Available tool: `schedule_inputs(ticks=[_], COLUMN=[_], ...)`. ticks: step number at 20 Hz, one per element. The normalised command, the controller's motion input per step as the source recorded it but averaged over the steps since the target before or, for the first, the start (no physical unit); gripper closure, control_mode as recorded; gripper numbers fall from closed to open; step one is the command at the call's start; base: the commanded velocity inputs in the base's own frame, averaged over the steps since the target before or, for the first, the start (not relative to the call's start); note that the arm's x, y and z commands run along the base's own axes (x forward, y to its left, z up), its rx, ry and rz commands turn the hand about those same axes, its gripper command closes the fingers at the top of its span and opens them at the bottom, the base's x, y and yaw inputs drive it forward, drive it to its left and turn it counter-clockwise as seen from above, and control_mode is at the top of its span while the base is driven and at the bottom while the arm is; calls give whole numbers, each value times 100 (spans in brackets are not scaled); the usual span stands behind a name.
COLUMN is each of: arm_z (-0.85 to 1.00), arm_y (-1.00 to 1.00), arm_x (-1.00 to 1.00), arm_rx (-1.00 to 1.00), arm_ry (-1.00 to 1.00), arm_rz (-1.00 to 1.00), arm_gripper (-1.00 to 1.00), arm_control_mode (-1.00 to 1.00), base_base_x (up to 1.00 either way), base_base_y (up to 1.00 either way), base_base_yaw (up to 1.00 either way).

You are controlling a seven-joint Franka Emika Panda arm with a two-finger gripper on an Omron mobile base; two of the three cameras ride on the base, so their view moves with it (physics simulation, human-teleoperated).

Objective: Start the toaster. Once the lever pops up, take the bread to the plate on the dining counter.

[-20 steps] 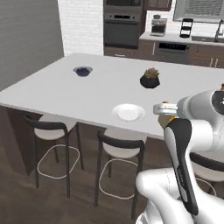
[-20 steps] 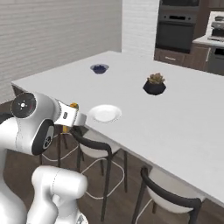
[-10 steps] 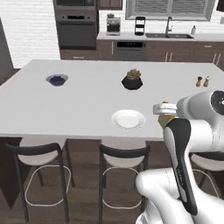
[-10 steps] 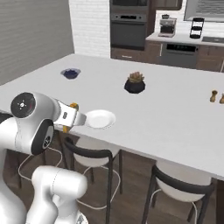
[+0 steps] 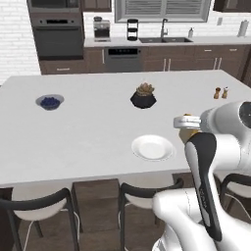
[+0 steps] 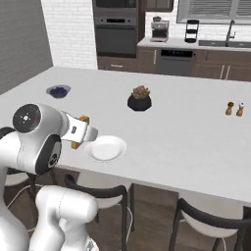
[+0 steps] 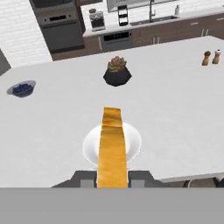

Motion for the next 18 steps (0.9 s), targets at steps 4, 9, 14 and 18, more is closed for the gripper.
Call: schedule_inputs(ticks=[4, 9, 14, 18], arm_z=[0, -16, -44, -53], arm_y=[0, -1, -12, -14], arm_x=[0, 36, 42, 40], arm_rx=[0, 4, 13, 16], arm_ry=[0, 0, -1, -2], arm_rz=[0, -1, 20, 34], arm_gripper=[100, 100, 100, 100], arm_control_mode=[100, -100, -100, -100], base_base_x=[89, 15, 0, 0], base_base_y=[22, 2, 0, 0], base_base_yaw=[-13, -2, 0, 0])
